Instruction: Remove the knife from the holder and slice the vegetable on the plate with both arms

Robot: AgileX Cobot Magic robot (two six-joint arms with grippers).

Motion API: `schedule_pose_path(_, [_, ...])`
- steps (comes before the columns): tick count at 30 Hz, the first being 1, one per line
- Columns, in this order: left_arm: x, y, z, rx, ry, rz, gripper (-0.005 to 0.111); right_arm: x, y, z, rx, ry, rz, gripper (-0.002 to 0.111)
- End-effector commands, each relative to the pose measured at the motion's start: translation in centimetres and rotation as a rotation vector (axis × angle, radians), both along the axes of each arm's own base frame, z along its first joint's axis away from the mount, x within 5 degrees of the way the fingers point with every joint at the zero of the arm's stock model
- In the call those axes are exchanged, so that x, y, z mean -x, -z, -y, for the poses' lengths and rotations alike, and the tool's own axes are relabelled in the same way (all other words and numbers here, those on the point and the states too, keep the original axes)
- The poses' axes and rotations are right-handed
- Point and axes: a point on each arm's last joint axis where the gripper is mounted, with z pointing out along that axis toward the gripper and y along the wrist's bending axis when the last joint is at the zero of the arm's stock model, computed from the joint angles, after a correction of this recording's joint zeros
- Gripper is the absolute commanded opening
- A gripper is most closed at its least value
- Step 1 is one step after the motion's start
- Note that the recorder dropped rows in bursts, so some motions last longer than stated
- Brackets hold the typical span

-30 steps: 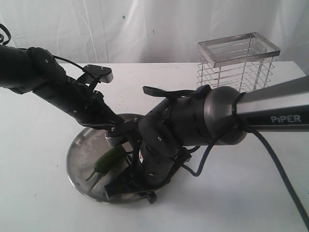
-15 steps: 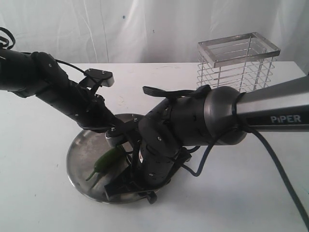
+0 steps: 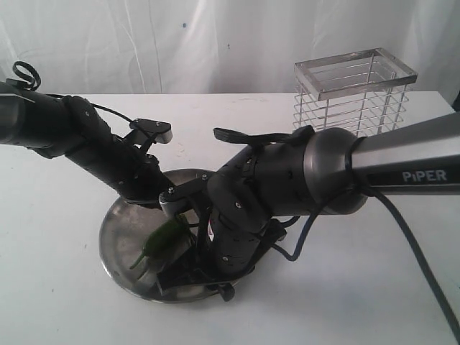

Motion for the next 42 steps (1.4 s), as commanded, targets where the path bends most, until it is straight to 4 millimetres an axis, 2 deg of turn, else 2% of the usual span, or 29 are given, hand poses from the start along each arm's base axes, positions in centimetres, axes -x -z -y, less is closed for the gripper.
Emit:
schedule_pose_path(1, [0.4,-0.1,-0.1,-0.011,0.020,-0.009,0.000,-0.2,-0.3,0.0,-0.001,-0.008,0.013,0.000])
schedule_pose_path(7, [1.0,-2.8,-0.1,0.013,0.034,0.036,0.000,-0.1,-0.2,0.1,0.009,-0.007,0.004,0.000])
schedule_pose_path(17, [2.6,-4.4,-0.1,0.019,0.118,-0.031,0.000,-0.1,-0.2,0.1,0.011,-0.007,0.003,0.000])
schedule_pose_path(19, [2.9,-4.5,0.0,0.023,0.134,-0.057,0.000,-0.1,-0.2,0.1,0.011,-0.009,0.004,0.000])
schedule_pose_path(27, [3.8,-1.7,-0.5,-0.003,0.097,-0.105,0.000,-0.1,-0.2,0.2,0.016,-0.009,0.000,0.000])
schedule_pose_path(38, [3.9,-2.3,-0.2,0.039,0.101,-0.102,0.000,-0.1,-0.2,0.2,0.013,-0.010,0.003,0.000])
schedule_pose_path(42, [3.5,-2.5,-0.9,0.037,0.075,-0.085,0.000,0.0,-0.2,0.3,0.027,-0.011,-0.008,0.000])
